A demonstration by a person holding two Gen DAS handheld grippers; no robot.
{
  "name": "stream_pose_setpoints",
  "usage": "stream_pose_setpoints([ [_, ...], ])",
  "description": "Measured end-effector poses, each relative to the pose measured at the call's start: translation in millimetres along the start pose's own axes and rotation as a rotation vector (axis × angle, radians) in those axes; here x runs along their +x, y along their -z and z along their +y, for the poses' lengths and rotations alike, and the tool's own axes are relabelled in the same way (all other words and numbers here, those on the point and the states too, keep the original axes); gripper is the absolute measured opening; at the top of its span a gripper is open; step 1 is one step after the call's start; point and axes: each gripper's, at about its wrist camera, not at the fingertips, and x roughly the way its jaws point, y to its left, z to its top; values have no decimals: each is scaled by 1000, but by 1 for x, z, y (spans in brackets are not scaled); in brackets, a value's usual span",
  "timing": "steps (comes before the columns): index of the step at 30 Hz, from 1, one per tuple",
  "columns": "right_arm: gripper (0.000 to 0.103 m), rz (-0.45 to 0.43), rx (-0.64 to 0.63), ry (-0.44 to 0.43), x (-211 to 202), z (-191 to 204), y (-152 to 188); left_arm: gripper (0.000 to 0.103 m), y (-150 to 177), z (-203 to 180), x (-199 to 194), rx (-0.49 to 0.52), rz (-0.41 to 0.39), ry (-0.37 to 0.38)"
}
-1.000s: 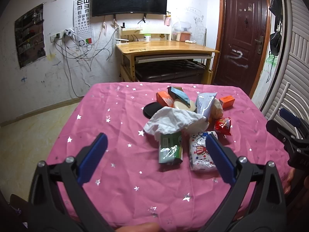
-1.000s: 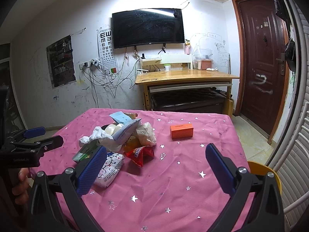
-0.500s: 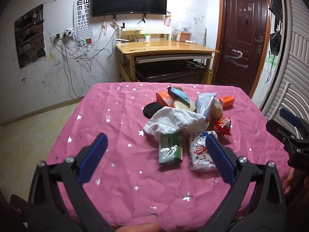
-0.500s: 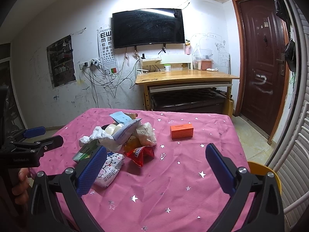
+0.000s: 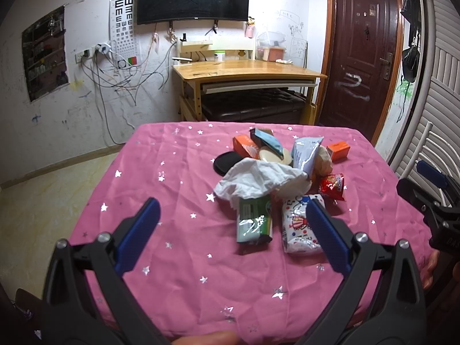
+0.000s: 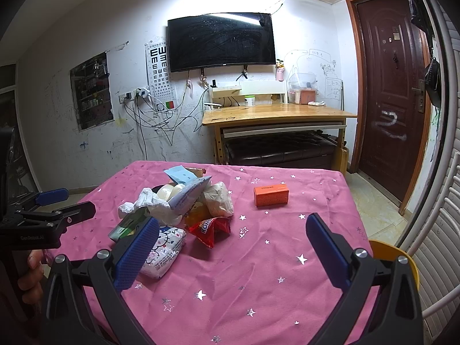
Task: Collect trash
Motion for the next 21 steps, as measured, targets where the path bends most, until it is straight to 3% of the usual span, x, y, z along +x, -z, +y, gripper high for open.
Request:
stream_pose_setpoints([
  [21, 96, 2, 1, -2, 0, 0, 1, 97, 0, 0, 0, 0, 1, 0],
])
